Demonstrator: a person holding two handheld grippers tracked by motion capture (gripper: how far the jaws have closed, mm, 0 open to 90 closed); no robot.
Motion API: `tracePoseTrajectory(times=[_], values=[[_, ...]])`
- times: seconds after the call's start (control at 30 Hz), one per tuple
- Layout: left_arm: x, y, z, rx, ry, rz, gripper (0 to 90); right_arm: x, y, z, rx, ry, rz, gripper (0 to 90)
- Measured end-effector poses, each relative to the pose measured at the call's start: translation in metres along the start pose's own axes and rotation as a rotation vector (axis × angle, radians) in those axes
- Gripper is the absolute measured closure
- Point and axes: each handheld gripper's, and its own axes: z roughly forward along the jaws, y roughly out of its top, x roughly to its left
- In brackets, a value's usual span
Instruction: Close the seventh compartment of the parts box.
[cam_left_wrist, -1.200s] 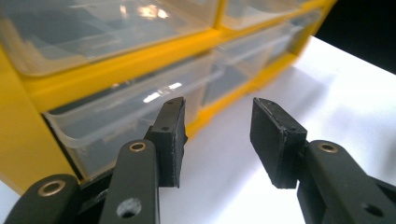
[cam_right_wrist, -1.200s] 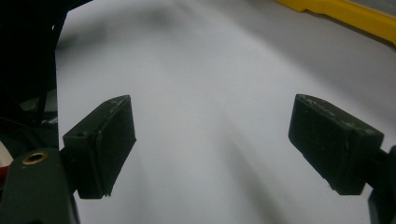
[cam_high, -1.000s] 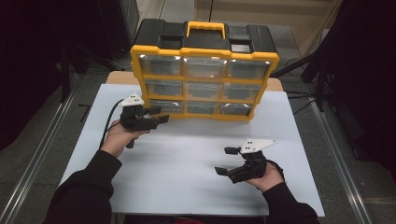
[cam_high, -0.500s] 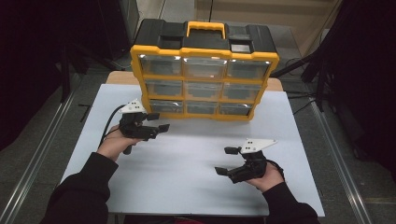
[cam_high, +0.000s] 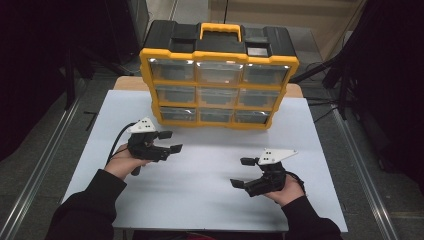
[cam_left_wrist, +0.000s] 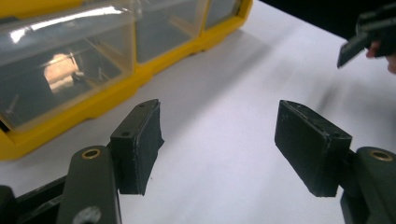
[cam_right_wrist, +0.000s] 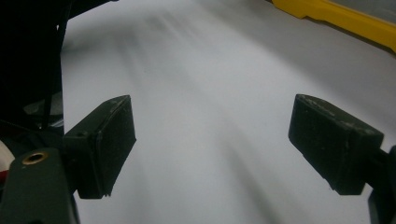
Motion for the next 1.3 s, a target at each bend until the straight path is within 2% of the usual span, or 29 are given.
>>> tracePoseTrajectory(times=[0.27,0.5,0.8,1.1,1.2,1.3], values=[[-0.012,-0.013,-0.004,0.020,-0.006,0.041,31.5,0.000,0.000,0.000,0.001,0.003,0.001,15.8],[-0.019,-0.023,-0.015,0.008,-0.009,0.029,31.5,-0.001,-0.001,-0.005,-0.002,-0.004,0.008,15.7],[-0.027,-0.036,-0.031,-0.004,-0.004,0.047,31.4,-0.001,-0.004,-0.009,-0.007,-0.011,0.011,15.7],[-0.029,-0.045,-0.041,-0.003,0.011,0.051,31.4,-0.001,-0.006,-0.013,-0.007,-0.015,0.012,15.6],[-0.029,-0.048,-0.047,-0.028,0.007,0.025,31.4,-0.004,-0.008,-0.015,-0.035,-0.012,0.031,15.7],[-0.029,-0.050,-0.049,-0.027,0.011,0.032,31.4,-0.008,-0.012,-0.015,-0.012,-0.019,0.034,15.7]])
